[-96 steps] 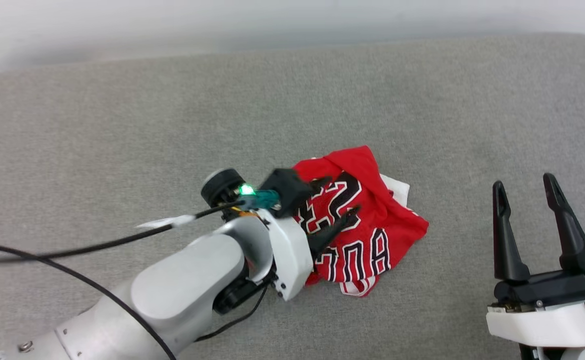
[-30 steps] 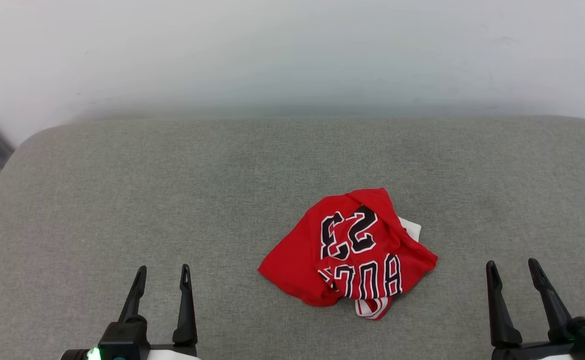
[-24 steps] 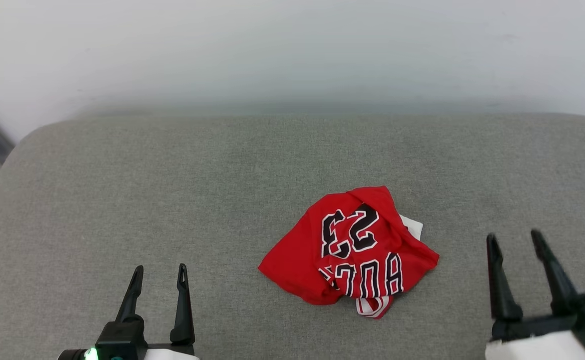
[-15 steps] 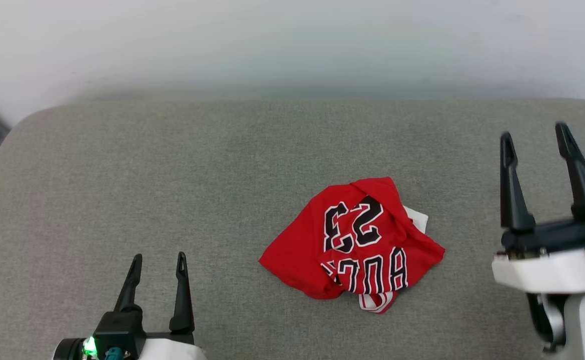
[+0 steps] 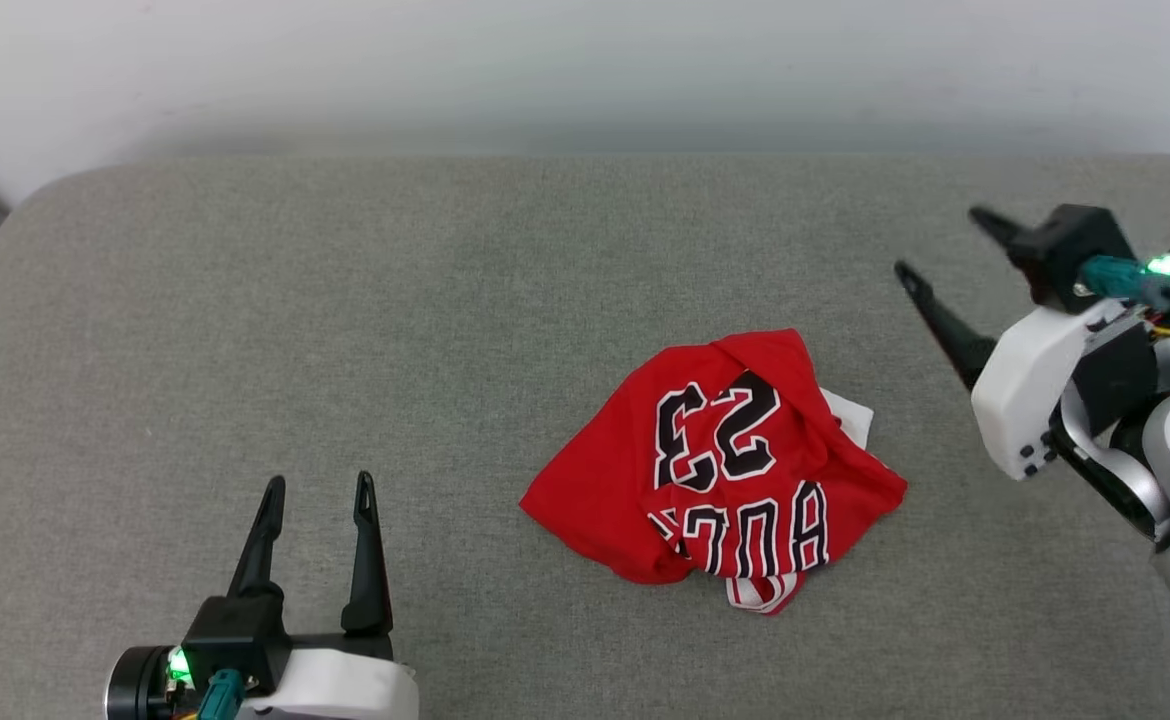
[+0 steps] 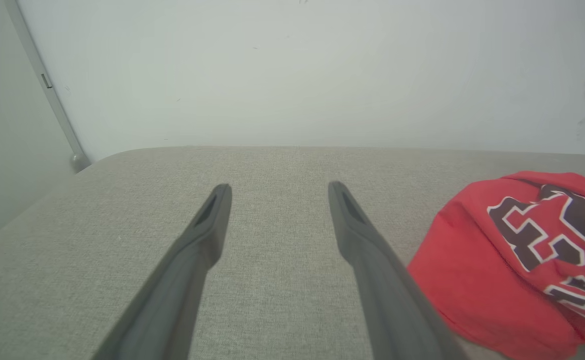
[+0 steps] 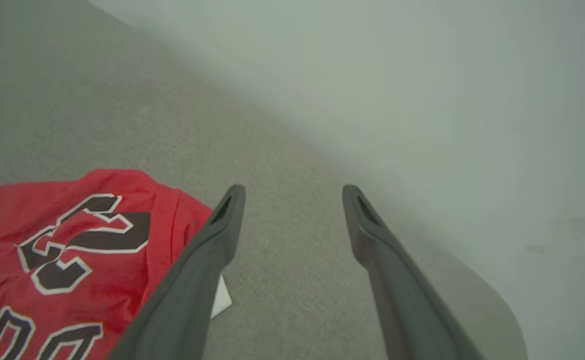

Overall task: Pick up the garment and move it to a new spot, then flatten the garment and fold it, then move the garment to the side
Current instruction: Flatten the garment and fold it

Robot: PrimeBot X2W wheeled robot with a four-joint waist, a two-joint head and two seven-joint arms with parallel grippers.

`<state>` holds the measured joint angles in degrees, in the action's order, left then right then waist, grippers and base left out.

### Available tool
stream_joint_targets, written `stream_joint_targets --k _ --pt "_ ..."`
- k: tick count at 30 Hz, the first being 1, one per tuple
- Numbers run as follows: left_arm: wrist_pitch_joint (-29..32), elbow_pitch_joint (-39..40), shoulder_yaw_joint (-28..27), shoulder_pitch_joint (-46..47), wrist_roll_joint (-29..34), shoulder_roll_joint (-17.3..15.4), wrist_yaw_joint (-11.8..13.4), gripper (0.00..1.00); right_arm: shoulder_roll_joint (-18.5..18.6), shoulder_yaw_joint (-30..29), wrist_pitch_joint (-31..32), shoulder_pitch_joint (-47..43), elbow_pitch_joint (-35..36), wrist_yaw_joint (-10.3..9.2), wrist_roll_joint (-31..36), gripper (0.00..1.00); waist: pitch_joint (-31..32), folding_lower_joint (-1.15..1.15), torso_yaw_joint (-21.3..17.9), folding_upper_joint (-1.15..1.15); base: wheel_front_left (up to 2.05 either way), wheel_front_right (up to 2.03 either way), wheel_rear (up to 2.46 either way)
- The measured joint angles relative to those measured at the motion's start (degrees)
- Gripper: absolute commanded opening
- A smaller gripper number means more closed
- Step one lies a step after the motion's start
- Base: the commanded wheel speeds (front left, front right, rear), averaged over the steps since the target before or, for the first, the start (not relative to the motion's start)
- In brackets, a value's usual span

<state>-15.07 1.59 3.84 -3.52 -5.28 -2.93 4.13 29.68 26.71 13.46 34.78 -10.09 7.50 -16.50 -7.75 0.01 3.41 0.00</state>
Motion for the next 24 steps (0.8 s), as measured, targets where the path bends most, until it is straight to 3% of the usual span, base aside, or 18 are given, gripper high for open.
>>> stream_joint_targets --k 6,11,18,24 --pt "0.0 0.3 0.6 2.0 -0.5 0.0 0.5 1.00 8.1 12.6 18.9 4.9 -1.1 0.01 -17.0 1.00 -2.6 0.00 0.7 0.00 0.00 0.00 0.00" --pt "0.0 0.5 1.4 4.0 -1.1 0.0 0.8 1.00 10.4 17.6 26.8 8.8 -3.4 0.00 -25.2 1.00 -5.7 0.00 1.8 0.00 0.00 0.00 0.00" --pt "0.0 0.3 2.4 7.1 -2.1 0.0 1.2 1.00 8.5 25.9 30.5 11.1 -7.0 0.00 -28.4 1.00 -10.4 0.00 3.7 0.00 0.00 0.00 0.00" --pt "0.0 -0.2 2.5 7.8 -2.5 0.0 1.5 1.00 8.5 30.1 28.8 11.9 -9.0 -0.18 -30.7 1.00 -11.8 0.00 5.3 0.00 0.00 0.00 0.00"
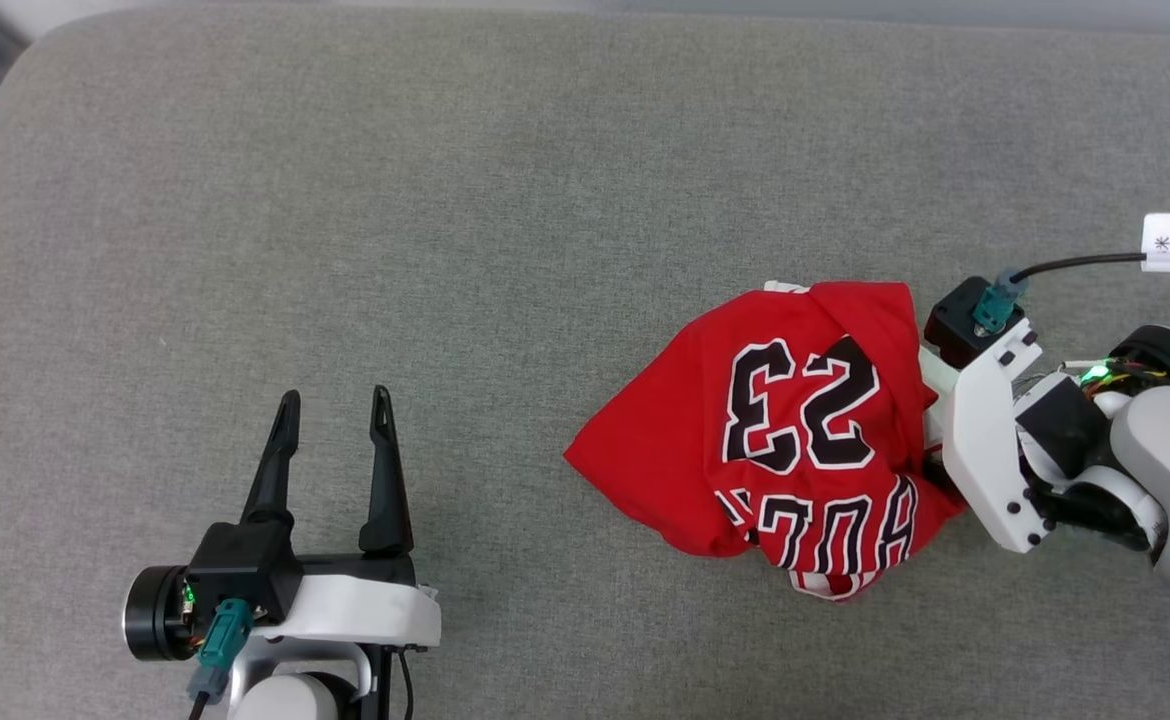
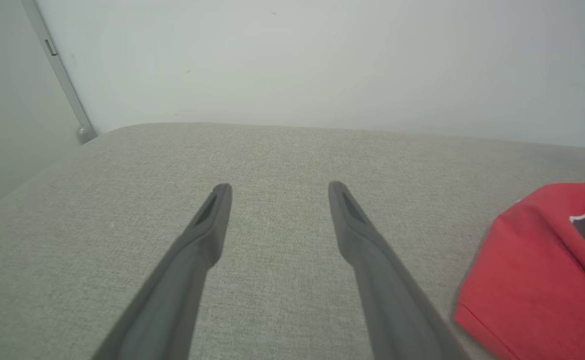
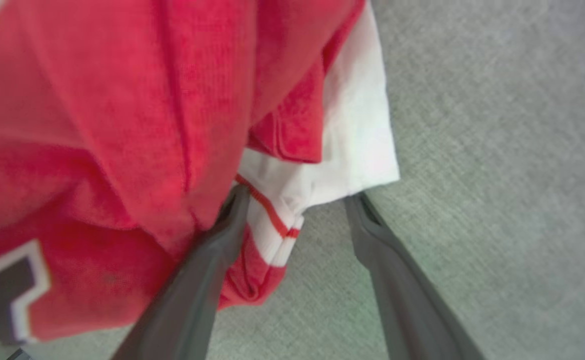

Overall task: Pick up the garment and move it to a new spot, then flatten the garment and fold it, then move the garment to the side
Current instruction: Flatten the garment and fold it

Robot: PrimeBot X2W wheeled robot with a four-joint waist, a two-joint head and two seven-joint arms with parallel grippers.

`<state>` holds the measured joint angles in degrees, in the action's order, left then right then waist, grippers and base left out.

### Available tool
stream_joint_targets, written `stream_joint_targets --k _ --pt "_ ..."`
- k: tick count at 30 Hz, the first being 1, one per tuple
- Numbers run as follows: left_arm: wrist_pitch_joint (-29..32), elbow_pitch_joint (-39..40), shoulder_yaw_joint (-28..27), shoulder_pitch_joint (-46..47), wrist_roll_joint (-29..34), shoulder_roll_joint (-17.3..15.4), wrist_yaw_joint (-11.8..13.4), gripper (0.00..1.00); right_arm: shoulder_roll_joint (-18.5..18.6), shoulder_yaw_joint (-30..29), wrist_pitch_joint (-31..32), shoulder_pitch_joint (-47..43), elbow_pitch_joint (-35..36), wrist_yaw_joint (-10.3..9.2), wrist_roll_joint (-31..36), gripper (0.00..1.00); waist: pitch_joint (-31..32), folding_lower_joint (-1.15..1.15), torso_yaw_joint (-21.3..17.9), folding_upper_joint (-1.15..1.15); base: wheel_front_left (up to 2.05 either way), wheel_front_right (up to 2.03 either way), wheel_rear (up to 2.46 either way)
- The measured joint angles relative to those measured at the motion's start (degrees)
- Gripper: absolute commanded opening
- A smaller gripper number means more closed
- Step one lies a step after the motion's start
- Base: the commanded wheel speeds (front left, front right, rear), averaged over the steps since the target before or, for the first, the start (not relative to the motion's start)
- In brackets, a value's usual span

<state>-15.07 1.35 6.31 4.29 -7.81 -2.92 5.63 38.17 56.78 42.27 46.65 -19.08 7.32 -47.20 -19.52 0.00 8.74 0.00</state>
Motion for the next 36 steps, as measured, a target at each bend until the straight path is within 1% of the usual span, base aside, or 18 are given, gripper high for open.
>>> stream_joint_targets --k 1,2,5,7,9,11,15,18,22,25,27,29,34,35,36 --pt "0.0 -0.1 -0.1 0.0 0.0 0.0 0.1 1.00 0.1 0.5 -1.4 0.0 -0.1 -0.09 -0.2 0.47 0.2 0.00 0.0 0.00 0.00 0.00 0.00" --pt "0.0 -0.2 -0.2 0.0 0.0 0.0 0.1 1.00 0.2 1.1 -3.0 0.0 -0.2 -0.12 -0.2 0.00 0.5 0.00 -0.1 0.00 0.00 0.00 0.00" --pt "0.0 -0.6 -0.4 -0.4 0.0 0.0 0.1 1.00 0.5 3.4 -8.2 0.2 0.6 0.09 1.3 0.00 1.6 0.00 -0.5 0.00 0.00 0.00 0.00" --pt "0.0 -0.8 -0.5 -0.7 0.0 0.0 0.1 1.00 1.1 3.2 -11.8 0.3 1.1 0.21 1.3 0.00 2.6 0.01 -0.8 0.00 0.00 0.00 0.00" --pt "0.0 -0.9 -0.6 -1.1 0.0 0.0 0.1 1.00 2.2 1.0 -15.3 0.5 2.1 0.19 0.0 0.00 3.7 0.00 -1.3 0.00 0.00 0.00 0.00" --pt "0.0 -1.0 -0.6 -1.7 0.2 0.0 0.1 1.00 3.9 -0.8 -17.9 1.4 3.6 0.19 0.3 0.00 4.7 0.01 -1.8 0.00 0.00 0.00 0.00" --pt "0.0 -1.0 -0.6 -2.5 0.3 0.0 0.1 1.00 7.2 -6.0 -21.7 0.5 6.9 0.19 0.1 0.00 6.5 0.00 -2.7 0.00 0.00 0.00 0.00" --pt "0.0 -1.0 -0.5 -3.0 0.3 0.0 0.1 1.00 9.4 -10.8 -23.6 -3.7 8.3 0.19 -0.3 0.00 7.3 0.00 -2.9 0.00 0.00 0.00 0.00" --pt "0.0 -0.7 -0.7 -4.2 0.3 0.0 0.4 1.00 10.9 -16.9 -24.6 -13.1 7.5 0.19 -0.1 0.00 7.6 0.00 -2.7 0.00 0.00 0.00 0.00" --pt "0.0 -0.6 -0.8 -4.7 0.2 0.0 0.5 1.00 10.6 -22.2 -25.0 -20.7 4.5 0.18 -0.4 0.00 7.8 0.00 -2.7 0.00 0.00 0.00 0.00" --pt "0.0 -0.7 -0.6 -5.0 0.1 0.0 0.5 1.00 9.9 -24.2 -24.2 -25.9 2.1 0.18 -0.2 0.00 7.9 0.00 -2.5 0.00 0.00 0.00 0.00" --pt "0.0 -0.8 -0.5 -5.0 0.1 0.0 0.4 1.00 8.0 -25.8 -23.2 -31.0 0.1 0.18 -0.7 0.00 8.0 0.00 -2.3 0.00 0.00 0.00 0.00" --pt "0.0 -1.1 -0.6 -5.0 0.1 0.0 0.4 1.00 4.5 -30.7 -24.6 -36.5 -0.9 0.18 -1.0 0.00 8.6 0.00 -2.2 0.00 0.00 0.00 0.00" --pt "0.0 -1.1 -0.6 -5.1 0.1 0.0 0.4 1.00 3.7 -31.8 -25.3 -37.3 -0.9 0.18 -0.8 0.39 8.8 0.00 -2.3 0.00 0.00 0.00 0.00" --pt "0.0 -1.1 -0.7 -5.2 0.2 0.0 0.4 1.00 3.1 -32.8 -26.4 -37.9 -0.8 0.18 0.0 1.00 9.1 0.00 -2.4 0.00 0.00 0.00 0.00"
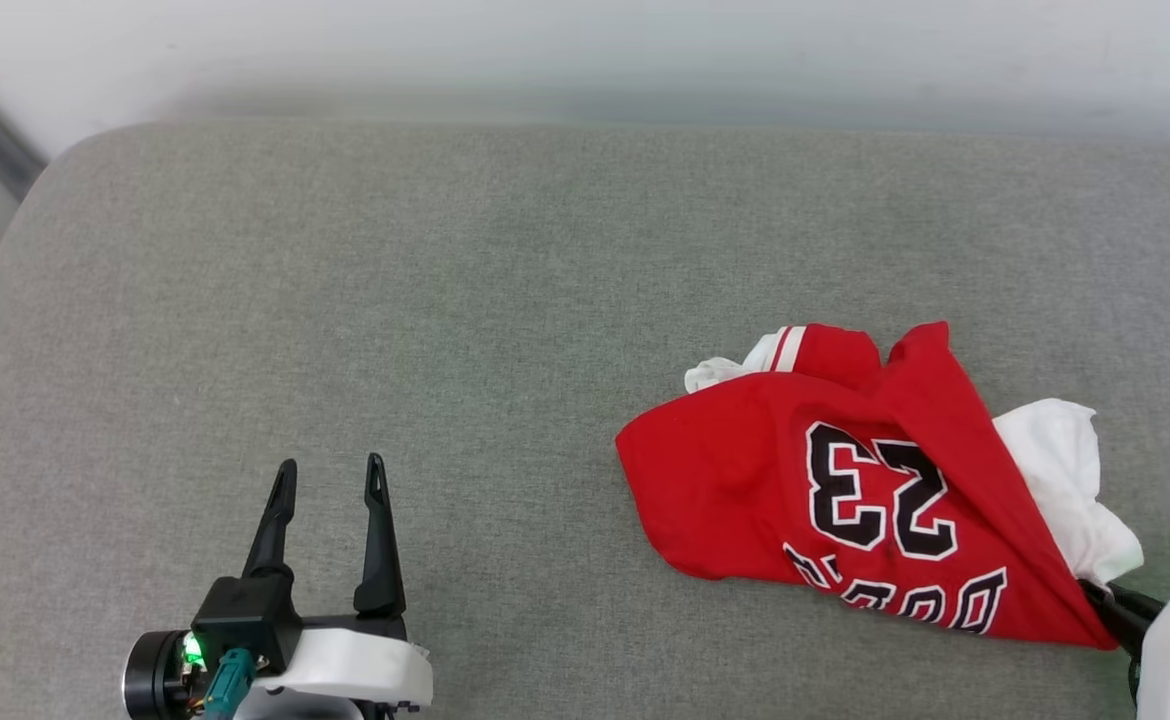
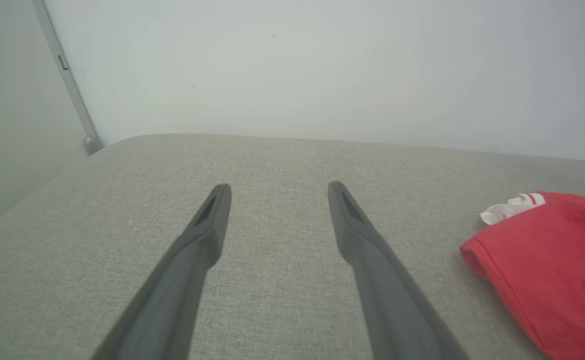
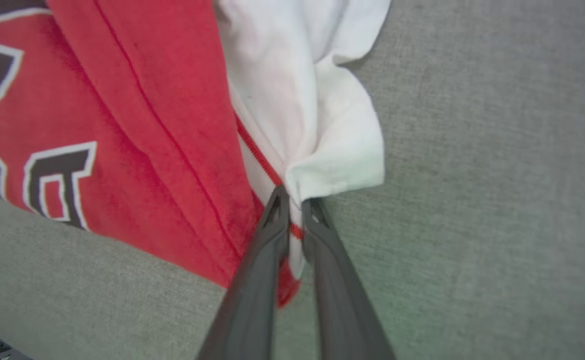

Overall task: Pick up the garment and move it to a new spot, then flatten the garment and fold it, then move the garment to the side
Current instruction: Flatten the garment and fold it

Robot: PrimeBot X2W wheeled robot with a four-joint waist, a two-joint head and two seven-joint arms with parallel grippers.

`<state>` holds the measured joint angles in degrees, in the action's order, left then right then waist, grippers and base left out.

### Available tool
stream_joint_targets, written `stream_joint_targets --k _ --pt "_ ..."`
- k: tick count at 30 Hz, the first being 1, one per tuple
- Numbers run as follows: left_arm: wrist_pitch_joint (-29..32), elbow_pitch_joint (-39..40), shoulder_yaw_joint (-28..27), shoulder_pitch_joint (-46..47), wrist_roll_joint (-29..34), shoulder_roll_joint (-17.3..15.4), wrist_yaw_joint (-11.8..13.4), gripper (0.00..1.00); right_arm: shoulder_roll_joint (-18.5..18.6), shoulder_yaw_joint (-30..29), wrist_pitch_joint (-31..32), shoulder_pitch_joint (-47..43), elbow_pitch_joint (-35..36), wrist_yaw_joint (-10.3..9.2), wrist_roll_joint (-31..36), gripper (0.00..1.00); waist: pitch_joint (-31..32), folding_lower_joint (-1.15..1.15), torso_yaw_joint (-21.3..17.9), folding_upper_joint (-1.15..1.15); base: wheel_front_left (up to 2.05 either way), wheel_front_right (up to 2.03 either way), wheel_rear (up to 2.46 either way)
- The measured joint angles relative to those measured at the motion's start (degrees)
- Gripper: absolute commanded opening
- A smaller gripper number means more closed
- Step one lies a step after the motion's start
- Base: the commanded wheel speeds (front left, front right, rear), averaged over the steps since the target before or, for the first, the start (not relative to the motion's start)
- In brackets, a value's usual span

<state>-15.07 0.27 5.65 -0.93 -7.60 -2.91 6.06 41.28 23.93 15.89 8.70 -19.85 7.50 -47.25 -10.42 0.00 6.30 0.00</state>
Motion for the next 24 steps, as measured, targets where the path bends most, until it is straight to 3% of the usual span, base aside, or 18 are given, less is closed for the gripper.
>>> stream_joint_targets --k 7,14,18,24 --pt "0.0 -0.2 -0.7 -0.6 1.1 0.0 -0.6 1.00 -5.3 -14.2 -12.9 -1.8 3.4 0.00 12.7 1.00 2.1 0.00 -1.1 0.00 0.00 0.00 0.00" --pt "0.0 0.1 -2.1 0.4 3.4 0.0 -2.4 1.00 -17.5 -28.2 -22.9 -3.2 13.3 0.00 27.2 1.00 2.7 0.00 -2.2 0.00 0.00 0.00 0.00" --pt "0.0 0.2 -3.0 2.3 4.4 -0.2 -4.0 1.00 -23.9 -31.6 -26.5 -4.6 18.5 0.00 32.5 1.00 2.6 0.00 -2.4 0.00 0.00 0.00 0.00" --pt "0.0 -0.5 -4.0 8.8 5.9 -2.6 -6.4 1.00 -30.2 -33.0 -29.5 -7.3 21.9 0.00 36.6 1.00 2.3 0.00 -2.2 0.00 0.00 0.00 0.00"
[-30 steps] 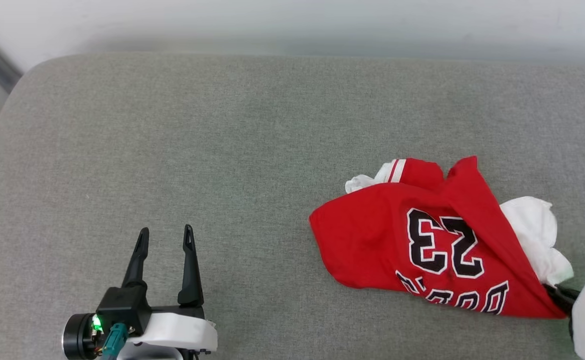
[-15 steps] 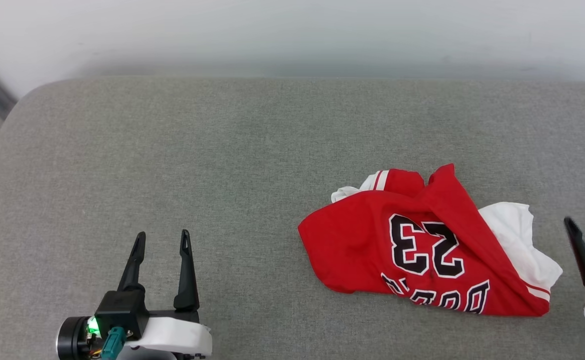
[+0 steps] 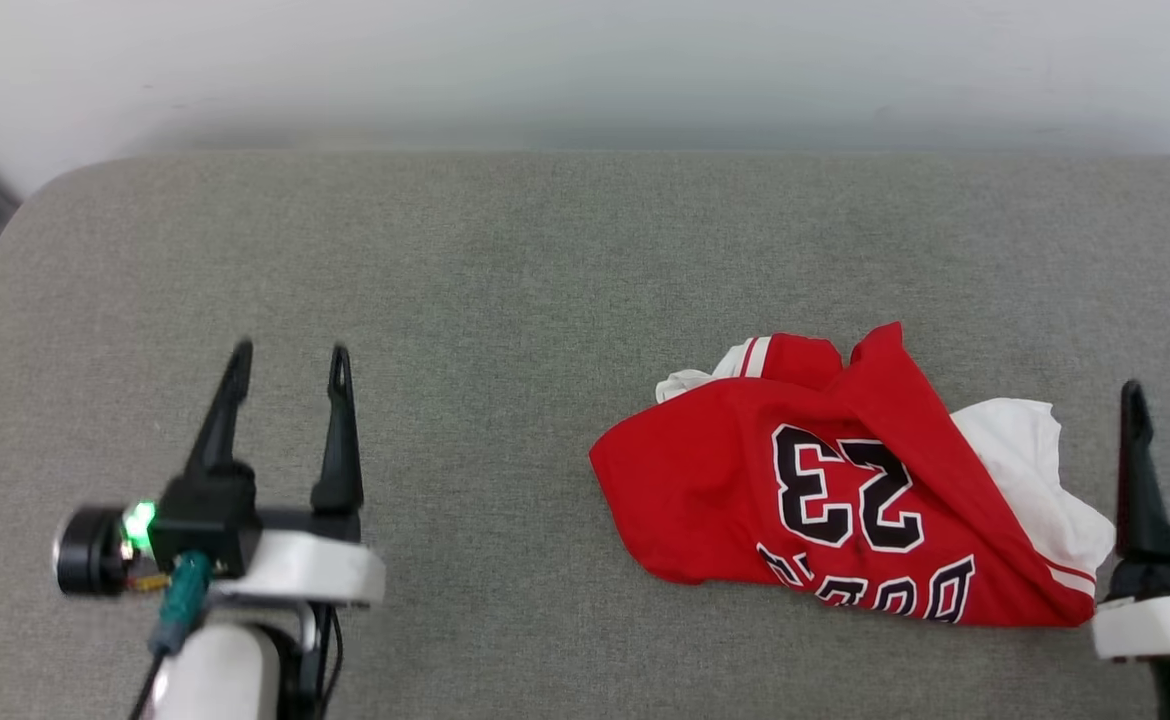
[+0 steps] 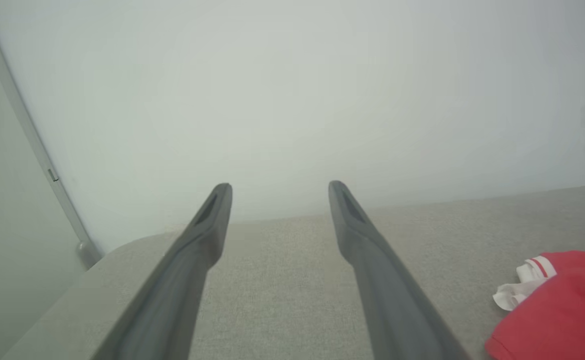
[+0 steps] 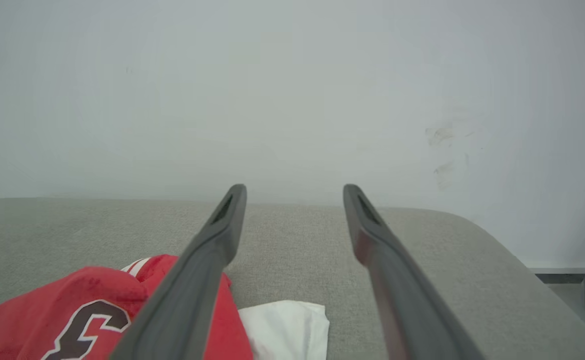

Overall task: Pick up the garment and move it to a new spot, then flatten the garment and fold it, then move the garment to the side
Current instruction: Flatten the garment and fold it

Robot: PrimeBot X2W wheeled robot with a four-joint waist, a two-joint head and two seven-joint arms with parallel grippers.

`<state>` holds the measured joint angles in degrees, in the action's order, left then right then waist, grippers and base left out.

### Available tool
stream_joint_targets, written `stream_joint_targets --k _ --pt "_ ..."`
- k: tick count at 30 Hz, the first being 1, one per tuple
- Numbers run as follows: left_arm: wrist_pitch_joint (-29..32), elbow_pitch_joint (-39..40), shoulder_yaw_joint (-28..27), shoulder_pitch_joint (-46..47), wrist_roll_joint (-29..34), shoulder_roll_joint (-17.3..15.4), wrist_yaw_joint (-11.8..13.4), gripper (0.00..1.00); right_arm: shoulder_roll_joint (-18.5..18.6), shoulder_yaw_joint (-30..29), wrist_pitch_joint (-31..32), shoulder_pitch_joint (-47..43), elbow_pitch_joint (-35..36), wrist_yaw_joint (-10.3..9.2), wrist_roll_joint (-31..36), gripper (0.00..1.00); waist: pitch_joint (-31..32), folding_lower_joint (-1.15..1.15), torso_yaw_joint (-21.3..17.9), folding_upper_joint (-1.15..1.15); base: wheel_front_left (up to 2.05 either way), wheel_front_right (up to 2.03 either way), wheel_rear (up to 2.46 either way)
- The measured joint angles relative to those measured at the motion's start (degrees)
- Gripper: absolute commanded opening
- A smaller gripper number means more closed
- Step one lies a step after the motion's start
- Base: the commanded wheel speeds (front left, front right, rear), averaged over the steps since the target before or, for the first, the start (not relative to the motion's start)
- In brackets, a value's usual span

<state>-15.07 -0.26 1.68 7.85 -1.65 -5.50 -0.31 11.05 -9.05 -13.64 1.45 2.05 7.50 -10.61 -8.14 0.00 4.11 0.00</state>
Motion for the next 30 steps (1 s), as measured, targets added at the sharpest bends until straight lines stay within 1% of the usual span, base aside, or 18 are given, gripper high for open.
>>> stream_joint_targets --k 3,7,11,15,17,21,22,24,28,30 --pt "0.0 -0.5 0.4 5.7 0.4 -1.7 -2.1 1.00 -2.1 0.3 -0.5 -1.0 0.4 0.00 0.7 1.00 -0.4 0.00 0.0 0.00 0.00 0.00 0.00" --pt "0.0 -2.1 1.4 14.7 -0.1 -3.3 -4.3 1.00 -3.3 0.4 -1.1 -1.3 1.2 0.00 1.0 1.00 -1.4 0.00 -0.1 0.00 0.00 0.00 0.00" --pt "0.1 -8.4 4.8 23.6 -0.2 -5.8 -6.2 1.00 -4.6 1.2 -1.3 -1.5 2.4 0.00 1.3 1.00 -2.7 0.00 -0.7 0.00 0.00 0.00 0.00" --pt "4.5 -14.5 9.6 33.3 -3.3 -7.6 -6.9 1.00 -5.5 2.2 -1.3 -1.4 4.2 0.00 1.7 1.00 -4.4 0.00 -1.6 0.00 0.00 0.00 0.00" --pt "8.1 -16.8 14.2 38.3 -5.9 -9.1 -7.0 1.00 -5.6 2.5 -1.4 -0.9 5.2 0.00 2.1 1.00 -5.4 0.00 -2.3 0.00 0.00 0.00 0.00" --pt "16.8 -20.0 24.9 46.4 -14.4 -11.7 -7.1 1.00 -6.0 3.6 -1.4 0.0 6.6 0.00 2.7 1.00 -7.6 0.00 -3.6 0.00 0.00 0.00 0.00" --pt "16.8 -20.0 24.9 46.4 -14.4 -11.7 -7.1 1.00 -6.0 3.6 -1.4 0.0 6.6 0.00 2.7 1.00 -7.6 0.00 -3.6 0.00 0.00 0.00 0.00" --pt "21.7 -20.8 30.7 50.3 -18.9 -13.8 -7.1 1.00 -6.1 4.1 -1.5 0.6 7.3 0.00 3.1 1.00 -8.7 0.00 -4.3 0.00 0.00 0.00 0.00" --pt "31.5 -20.9 40.8 56.9 -30.3 -15.9 -7.1 1.00 -6.2 4.7 -1.5 1.8 8.3 0.00 3.7 1.00 -11.0 0.01 -5.7 0.00 0.00 0.00 0.00" --pt "36.1 -20.4 46.0 60.1 -34.4 -17.4 -7.1 1.00 -6.3 5.0 -1.5 2.2 8.8 0.00 4.0 1.00 -12.1 0.00 -6.3 0.00 0.00 0.00 0.00"
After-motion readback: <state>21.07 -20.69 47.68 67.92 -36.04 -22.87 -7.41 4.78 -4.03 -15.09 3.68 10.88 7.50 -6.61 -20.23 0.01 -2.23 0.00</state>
